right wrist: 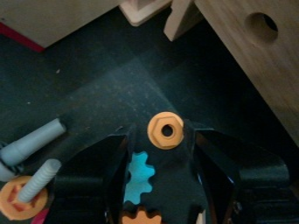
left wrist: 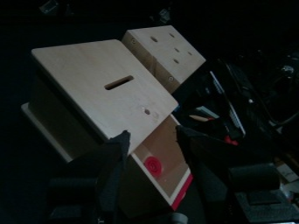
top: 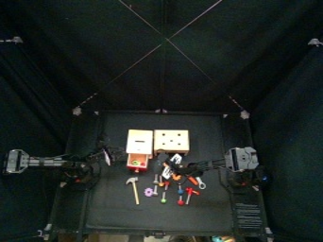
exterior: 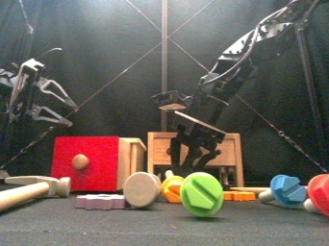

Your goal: Grab orange nut

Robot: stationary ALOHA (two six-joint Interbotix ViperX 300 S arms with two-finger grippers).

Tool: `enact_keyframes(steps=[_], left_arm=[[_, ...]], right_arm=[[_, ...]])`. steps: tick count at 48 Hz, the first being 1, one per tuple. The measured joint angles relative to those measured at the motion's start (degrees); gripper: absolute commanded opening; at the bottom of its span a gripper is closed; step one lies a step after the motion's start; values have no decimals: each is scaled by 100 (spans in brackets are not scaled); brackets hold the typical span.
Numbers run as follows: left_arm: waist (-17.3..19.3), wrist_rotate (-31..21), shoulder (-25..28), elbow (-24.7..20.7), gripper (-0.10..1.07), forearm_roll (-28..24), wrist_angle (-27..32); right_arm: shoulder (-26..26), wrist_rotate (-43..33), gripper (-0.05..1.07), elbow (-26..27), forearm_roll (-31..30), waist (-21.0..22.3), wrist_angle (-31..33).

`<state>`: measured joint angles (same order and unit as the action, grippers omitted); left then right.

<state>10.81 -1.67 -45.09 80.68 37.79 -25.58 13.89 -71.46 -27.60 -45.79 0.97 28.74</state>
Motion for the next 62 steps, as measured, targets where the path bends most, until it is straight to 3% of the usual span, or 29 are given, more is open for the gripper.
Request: enact_keyframes(steps=[18, 35, 62], left_arm=[[0, 0, -9, 0, 84, 0, 0], [0, 0, 0, 0, 84, 9, 0], [0, 0, 0, 0, 84, 9, 0]], right_arm=[[105, -18, 81, -70, 114, 44, -141], [105, 0, 63, -88, 176, 53, -211], [-141, 53, 63, 44, 132, -105, -211]])
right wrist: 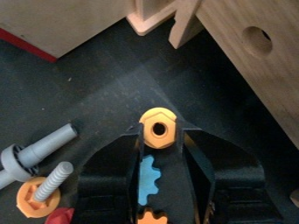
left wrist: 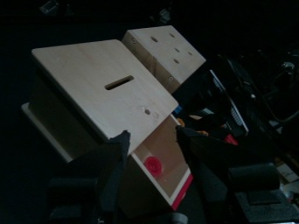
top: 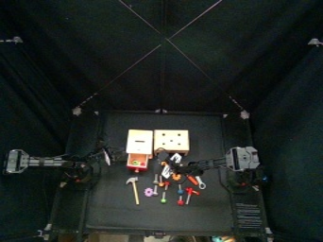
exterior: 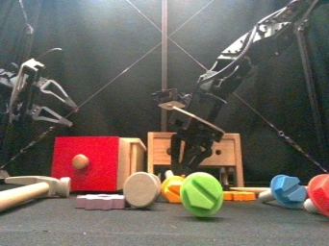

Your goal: Grab orange nut

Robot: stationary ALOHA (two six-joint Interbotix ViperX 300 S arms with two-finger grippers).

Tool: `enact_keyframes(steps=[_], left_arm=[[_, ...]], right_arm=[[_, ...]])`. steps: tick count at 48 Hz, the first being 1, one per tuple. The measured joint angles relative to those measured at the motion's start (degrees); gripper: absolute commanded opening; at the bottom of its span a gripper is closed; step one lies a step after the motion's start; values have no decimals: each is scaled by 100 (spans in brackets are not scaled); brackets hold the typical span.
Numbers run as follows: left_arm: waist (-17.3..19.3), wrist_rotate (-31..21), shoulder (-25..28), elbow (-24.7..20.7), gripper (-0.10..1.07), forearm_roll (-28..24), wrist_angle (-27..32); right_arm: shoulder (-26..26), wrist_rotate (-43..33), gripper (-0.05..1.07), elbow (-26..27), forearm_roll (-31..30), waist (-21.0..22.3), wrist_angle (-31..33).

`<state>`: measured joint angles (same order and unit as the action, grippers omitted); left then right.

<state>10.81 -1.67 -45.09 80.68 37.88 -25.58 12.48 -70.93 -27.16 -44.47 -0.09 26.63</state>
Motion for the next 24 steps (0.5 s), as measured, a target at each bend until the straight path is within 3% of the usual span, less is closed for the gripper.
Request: enact_keyframes(steps=[24], left_arm=[[0, 0, 0, 0, 84, -9, 0]], right_arm=[[0, -18, 62, 79, -9, -18, 0]])
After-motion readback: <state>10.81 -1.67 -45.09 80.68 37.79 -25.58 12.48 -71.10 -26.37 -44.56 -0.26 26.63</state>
